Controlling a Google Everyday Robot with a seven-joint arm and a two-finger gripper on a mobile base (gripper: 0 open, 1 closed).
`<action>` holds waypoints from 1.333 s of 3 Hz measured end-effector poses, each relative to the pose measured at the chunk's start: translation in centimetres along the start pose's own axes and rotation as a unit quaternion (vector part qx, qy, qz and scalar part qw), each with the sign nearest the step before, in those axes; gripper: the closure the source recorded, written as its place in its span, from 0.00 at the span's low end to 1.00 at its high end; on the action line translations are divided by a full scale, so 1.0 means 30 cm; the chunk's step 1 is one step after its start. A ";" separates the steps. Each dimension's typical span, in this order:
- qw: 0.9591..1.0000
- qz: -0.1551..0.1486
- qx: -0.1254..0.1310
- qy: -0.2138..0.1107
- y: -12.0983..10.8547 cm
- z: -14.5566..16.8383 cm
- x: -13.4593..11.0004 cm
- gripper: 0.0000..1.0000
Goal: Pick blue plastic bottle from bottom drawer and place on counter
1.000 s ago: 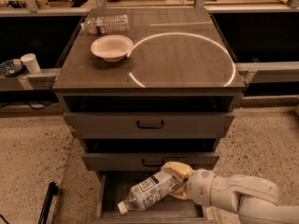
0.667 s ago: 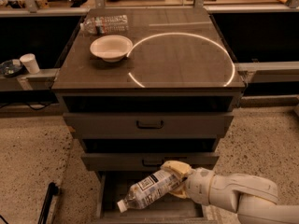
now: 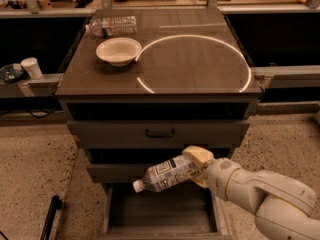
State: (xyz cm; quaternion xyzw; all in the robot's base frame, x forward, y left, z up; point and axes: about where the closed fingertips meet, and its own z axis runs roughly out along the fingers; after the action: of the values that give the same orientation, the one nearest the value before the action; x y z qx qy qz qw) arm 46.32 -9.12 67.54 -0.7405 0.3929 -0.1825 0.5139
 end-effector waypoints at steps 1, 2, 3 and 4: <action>0.995 -0.039 0.017 0.091 -0.188 -0.097 0.083 1.00; 0.994 -0.030 0.019 0.103 -0.190 -0.109 0.095 1.00; 0.994 -0.030 0.019 0.103 -0.190 -0.109 0.095 1.00; 0.993 -0.037 0.018 0.111 -0.226 -0.117 0.116 1.00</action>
Offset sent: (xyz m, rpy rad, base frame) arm 0.0167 -0.0246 0.0530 -0.0945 -0.0952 -0.1208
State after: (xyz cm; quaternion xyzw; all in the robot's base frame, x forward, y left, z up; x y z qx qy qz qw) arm 48.79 -12.88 74.63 -0.7204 0.4166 -0.2894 0.4730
